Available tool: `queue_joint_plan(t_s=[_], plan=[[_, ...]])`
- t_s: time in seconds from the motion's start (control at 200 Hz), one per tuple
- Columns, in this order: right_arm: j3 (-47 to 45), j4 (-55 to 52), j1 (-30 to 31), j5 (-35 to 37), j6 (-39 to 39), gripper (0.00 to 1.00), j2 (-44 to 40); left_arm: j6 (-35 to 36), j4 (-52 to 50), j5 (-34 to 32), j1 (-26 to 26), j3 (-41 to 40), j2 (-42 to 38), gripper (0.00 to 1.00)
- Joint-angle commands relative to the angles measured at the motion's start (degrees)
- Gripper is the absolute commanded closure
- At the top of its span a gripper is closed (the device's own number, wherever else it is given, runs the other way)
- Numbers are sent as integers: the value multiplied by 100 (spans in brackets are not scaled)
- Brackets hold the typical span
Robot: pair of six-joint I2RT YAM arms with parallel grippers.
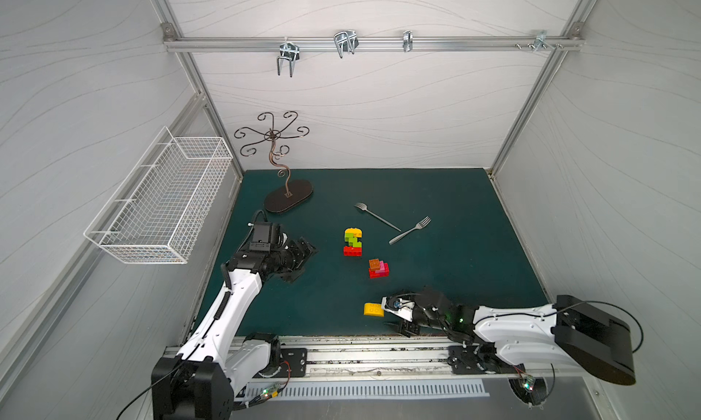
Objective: Assemble the letter s with lego
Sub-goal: Pick up the lego brick from the center of the board.
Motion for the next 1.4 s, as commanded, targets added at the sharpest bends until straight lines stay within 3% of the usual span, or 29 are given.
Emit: queue_joint_plan(t_s=[0.0,0.325,0.695,0.925,1.075,1.176,1.306,1.396], plan=[[-67,713,-306,-694,126,23,221,25,271,59,-46,258,50,17],[221,868,-446,-1526,107,31,1000,-14,384,118,-92,275,153,18],[340,1348,-447,-1526,214,36,1679,3,385,180,-100,310,211,18],[340,1303,-454,-1519,223,50,1670,-22,413,204,-100,319,204,18],[367,1286,-460,-1547,198,66,1683,-24,432,223,-109,319,191,18],[431,1010,-452,-1641,161,82,1246,-36,499,295,-115,269,218,18],[1269,-1353,-501,-1590,-704,88,-442,-214,1015,664,-213,90,329,18],[1784,-2040,-1220,-2298,-896,90,-1103,-638,2024,1130,-502,-197,542,15]])
